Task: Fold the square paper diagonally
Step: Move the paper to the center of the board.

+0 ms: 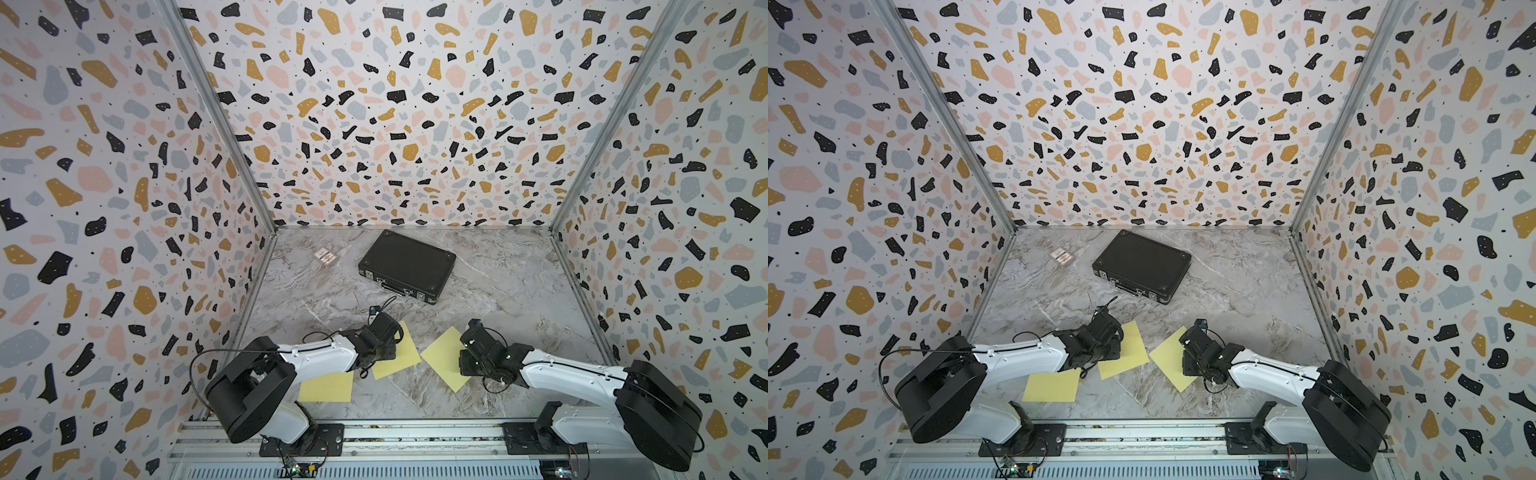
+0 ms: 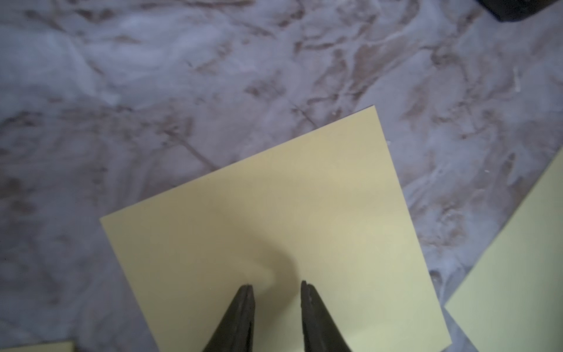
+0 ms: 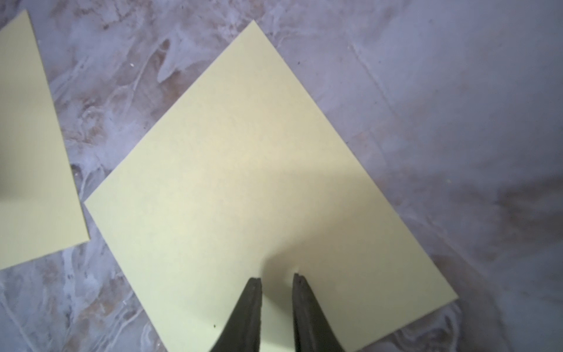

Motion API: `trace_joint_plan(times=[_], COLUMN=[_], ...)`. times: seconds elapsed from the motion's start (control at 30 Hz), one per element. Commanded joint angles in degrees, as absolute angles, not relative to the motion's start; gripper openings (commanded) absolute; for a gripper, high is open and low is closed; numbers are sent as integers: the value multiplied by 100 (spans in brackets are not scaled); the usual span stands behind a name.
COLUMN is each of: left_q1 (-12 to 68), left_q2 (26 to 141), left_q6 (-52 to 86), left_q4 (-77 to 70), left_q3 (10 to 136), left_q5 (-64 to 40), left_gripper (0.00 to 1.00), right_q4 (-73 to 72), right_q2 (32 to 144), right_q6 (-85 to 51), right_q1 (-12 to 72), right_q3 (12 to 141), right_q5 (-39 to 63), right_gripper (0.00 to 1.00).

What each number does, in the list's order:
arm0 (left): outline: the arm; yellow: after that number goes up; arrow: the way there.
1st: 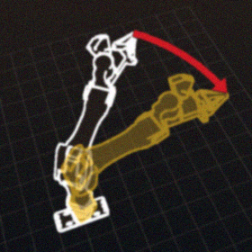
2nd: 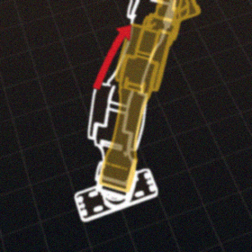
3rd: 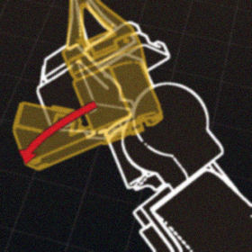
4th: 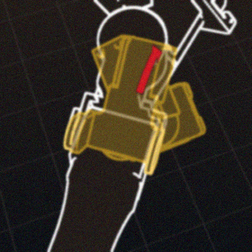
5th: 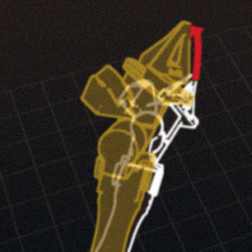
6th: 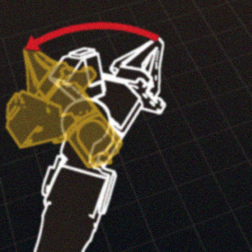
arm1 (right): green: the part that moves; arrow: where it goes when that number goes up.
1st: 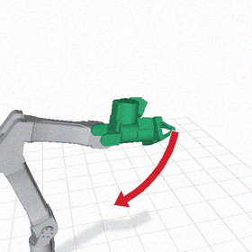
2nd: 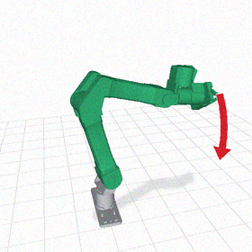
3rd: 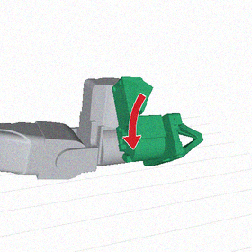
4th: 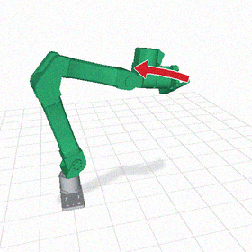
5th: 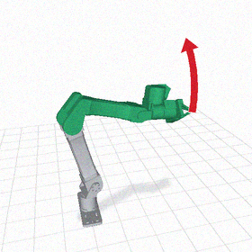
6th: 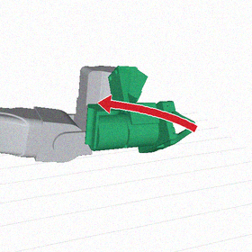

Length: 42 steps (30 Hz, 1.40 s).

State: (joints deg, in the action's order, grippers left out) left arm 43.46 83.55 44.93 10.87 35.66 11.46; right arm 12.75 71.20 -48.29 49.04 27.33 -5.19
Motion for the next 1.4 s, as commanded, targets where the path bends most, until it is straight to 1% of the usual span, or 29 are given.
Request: trace_joint_plan(times=[0.0,0.07,0.13,0.23,0.43,0.47,0.57,0.63,0.7,0.8,0.83,1.03,1.13,1.37], left_q1=[4228,4232,4236,4236,4254,4267,4402,4581,4834,5115,5168,5224,5221,5228], left_q2=[8377,8174,7864,7428,6643,6537,6453,6639,7067,7757,7949,8847,8947,9156], left_q6=[4281,4202,4062,4044,4274,4332,4499,4641,4710,4668,4654,4580,4544,4500], left_q4=[2439,2474,2215,1989,1579,1444,990,422,-63,-233,-277,-511,-597,-480], left_q3=[3496,3598,3590,3599,3592,3554,3439,3335,3332,3596,3660,3997,4077,4241], left_q5=[1678,1449,845,169,-676,-830,-1087,-1306,-1565,-1609,-1594,-1592,-1598,-1415], left_gripper=[32,32,32,36,38,38,32,30,26,17,15,13,11,12], right_q4=[1865,1799,1750,1771,1971,2013,2039,2034,2039,2054,2050,2054,2050,1969], right_q2=[7199,7212,7237,7284,7289,7280,7252,7243,7242,7251,7256,7256,7268,7373], right_q6=[-5008,-5053,-5105,-5123,-5150,-5159,-5172,-5186,-5186,-5203,-5208,-5247,-5256,-5269], right_q1=[5026,5107,5167,5212,5314,5320,5345,5362,5375,5391,5392,5435,5454,5469], right_q3=[2461,2452,2456,2496,2574,2592,2601,2597,2617,2628,2623,2619,2632,2621], right_q5=[-391,-379,-393,-437,-635,-667,-686,-686,-686,-676,-677,-667,-663,-642], right_gripper=[24,24,24,24,24,24,24,24,24,23,23,23,23,23])
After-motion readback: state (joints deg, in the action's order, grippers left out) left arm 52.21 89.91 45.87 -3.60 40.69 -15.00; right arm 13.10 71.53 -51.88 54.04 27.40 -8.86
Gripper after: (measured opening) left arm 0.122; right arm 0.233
